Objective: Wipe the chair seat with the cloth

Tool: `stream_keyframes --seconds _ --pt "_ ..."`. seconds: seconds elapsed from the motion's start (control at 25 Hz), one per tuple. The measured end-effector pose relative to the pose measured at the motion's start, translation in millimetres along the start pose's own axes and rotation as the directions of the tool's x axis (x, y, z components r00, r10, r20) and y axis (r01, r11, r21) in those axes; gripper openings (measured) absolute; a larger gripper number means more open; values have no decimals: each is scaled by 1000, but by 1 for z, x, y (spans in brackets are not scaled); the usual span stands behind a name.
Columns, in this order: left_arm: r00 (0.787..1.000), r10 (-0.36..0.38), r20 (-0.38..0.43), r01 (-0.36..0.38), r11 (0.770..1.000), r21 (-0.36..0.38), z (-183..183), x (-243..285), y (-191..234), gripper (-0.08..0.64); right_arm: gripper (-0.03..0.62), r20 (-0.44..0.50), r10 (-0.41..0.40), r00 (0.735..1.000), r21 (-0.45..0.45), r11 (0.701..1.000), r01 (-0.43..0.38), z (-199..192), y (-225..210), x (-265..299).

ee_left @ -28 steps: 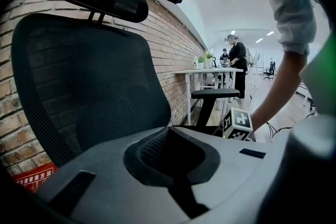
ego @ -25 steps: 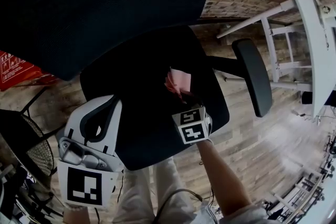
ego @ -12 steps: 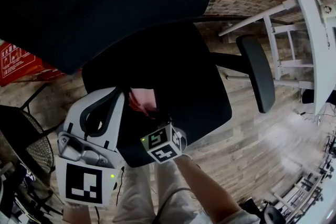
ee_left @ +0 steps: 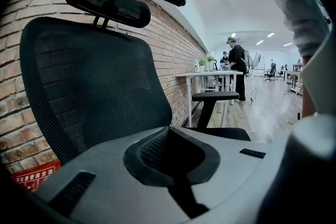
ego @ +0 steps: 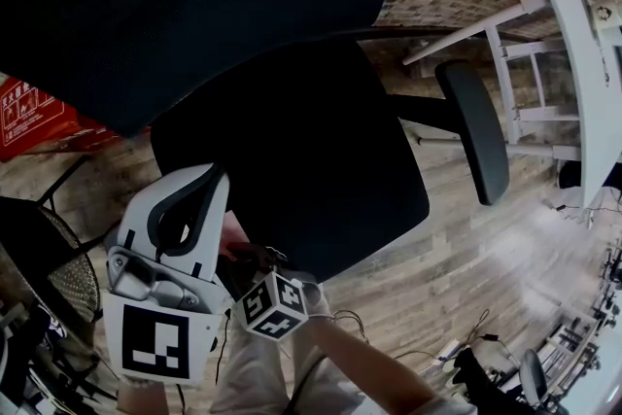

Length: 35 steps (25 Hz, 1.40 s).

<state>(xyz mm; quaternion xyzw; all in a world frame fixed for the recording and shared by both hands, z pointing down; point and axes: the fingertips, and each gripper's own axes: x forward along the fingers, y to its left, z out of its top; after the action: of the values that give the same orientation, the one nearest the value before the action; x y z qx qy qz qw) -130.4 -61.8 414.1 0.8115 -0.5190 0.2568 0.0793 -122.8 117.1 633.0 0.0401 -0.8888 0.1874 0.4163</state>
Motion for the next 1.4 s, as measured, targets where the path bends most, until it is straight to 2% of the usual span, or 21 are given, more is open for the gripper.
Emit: stream_keyframes --seconds 0.2,0.36,0.48,0.68,0.92,1.16,1.4 --pt "1000 -3 2 3 1000 5 0 0 -3 18 57 -9 -38 999 30 999 39 -15 -12 -8" --pt "1000 -10 1 10 1000 -5 -1 1 -9 18 57 -11 -133 991 78 988 133 -24 -49 -20" --pt "1000 -24 1 24 1000 9 2 2 -15 18 57 -8 -226 974 140 964 225 -31 -84 -34" --pt "999 -43 1 43 999 21 6 7 -23 18 57 -33 -366 930 234 902 363 -51 -138 -63" --pt "997 -79 3 79 996 41 13 15 -37 18 57 -96 -473 876 345 809 475 -96 -164 -105" --pt "994 -113 4 113 991 67 16 23 -49 18 57 -170 -535 828 437 712 550 -152 -164 -145" --pt "991 -130 11 129 989 76 20 27 -57 18 57 -265 -548 793 473 643 603 -208 -148 -179"
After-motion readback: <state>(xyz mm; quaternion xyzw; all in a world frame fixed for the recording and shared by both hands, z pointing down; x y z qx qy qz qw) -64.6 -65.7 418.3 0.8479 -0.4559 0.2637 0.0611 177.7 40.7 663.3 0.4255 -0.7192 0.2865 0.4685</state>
